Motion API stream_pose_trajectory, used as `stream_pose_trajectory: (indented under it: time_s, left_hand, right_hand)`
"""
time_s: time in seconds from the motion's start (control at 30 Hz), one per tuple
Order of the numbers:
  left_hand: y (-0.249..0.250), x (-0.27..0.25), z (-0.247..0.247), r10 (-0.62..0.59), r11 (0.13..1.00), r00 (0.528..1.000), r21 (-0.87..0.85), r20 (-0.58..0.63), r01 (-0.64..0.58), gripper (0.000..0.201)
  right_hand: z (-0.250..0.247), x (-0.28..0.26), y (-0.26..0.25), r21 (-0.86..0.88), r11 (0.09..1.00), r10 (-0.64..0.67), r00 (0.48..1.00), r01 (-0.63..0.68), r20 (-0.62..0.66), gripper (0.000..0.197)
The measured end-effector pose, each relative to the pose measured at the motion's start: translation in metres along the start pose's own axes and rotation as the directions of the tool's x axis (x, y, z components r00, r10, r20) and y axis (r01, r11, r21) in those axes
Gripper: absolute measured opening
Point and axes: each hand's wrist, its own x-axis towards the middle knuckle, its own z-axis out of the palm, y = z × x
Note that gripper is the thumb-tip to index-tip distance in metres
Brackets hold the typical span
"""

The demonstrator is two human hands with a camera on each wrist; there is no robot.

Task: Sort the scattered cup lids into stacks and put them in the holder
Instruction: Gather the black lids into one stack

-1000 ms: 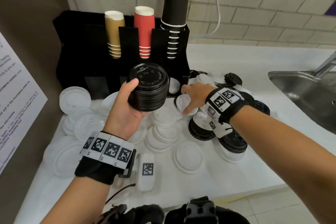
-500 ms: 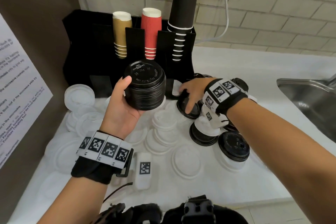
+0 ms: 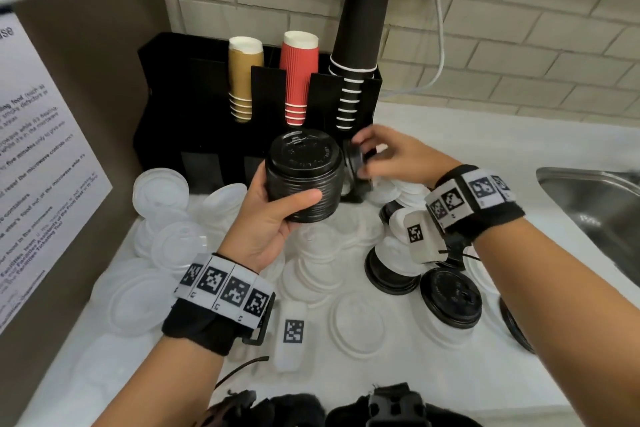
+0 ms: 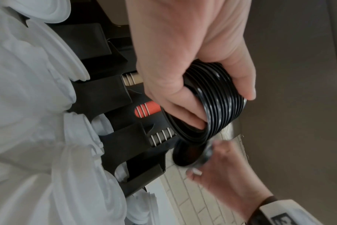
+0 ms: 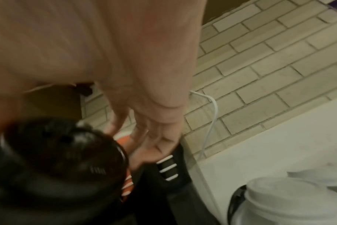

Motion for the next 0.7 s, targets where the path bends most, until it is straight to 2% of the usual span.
stream_pose_trajectory:
  time_s: [0.03, 0.1, 0.2, 0.3, 0.37, 0.47, 0.7]
  left_hand:
    - [-0.001, 0.001, 0.002, -0.004, 1.0, 1.0, 0.006, 0.002, 0.004, 0.071]
    - [-0.003, 0.002, 0.005, -0.011, 1.0, 1.0, 0.013, 0.013, 0.011, 0.074]
    - [-0.006, 0.003, 0.009, -0.027, 1.0, 0.999, 0.016, 0.026, 0.027, 0.081]
    - [-0.008, 0.004, 0.012, -0.037, 0.999, 0.999, 0.036, 0.034, 0.036, 0.077]
    - [-0.009, 0.005, 0.012, -0.04, 0.997, 0.999, 0.065, 0.028, 0.038, 0.075]
    - [-0.01, 0.005, 0.013, -0.037, 0.992, 0.998, 0.124, 0.044, 0.031, 0.074]
    - [-0.011, 0.005, 0.017, -0.029, 0.987, 0.996, 0.162, 0.079, 0.016, 0.08]
  right_hand:
    - [-0.001, -0.006, -0.008, 0.116, 0.991, -0.066, 0.996, 0.072, -0.057, 0.047]
    - [-0.003, -0.019, -0.026, 0.232, 0.951, -0.183, 0.976, 0.206, -0.118, 0.046]
    - [-0.002, -0.032, -0.046, 0.181, 0.928, -0.317, 0.946, 0.325, -0.076, 0.049]
    - [0.002, -0.037, -0.054, 0.004, 0.943, -0.332, 0.943, 0.332, 0.013, 0.051]
    - [0.006, -0.037, -0.055, -0.085, 0.934, -0.346, 0.938, 0.346, 0.011, 0.05]
    - [0.009, -0.036, -0.056, -0.112, 0.937, -0.333, 0.943, 0.331, 0.001, 0.049]
    - [0.008, -0.035, -0.062, -0.167, 0.936, -0.301, 0.951, 0.31, 0.075, 0.049]
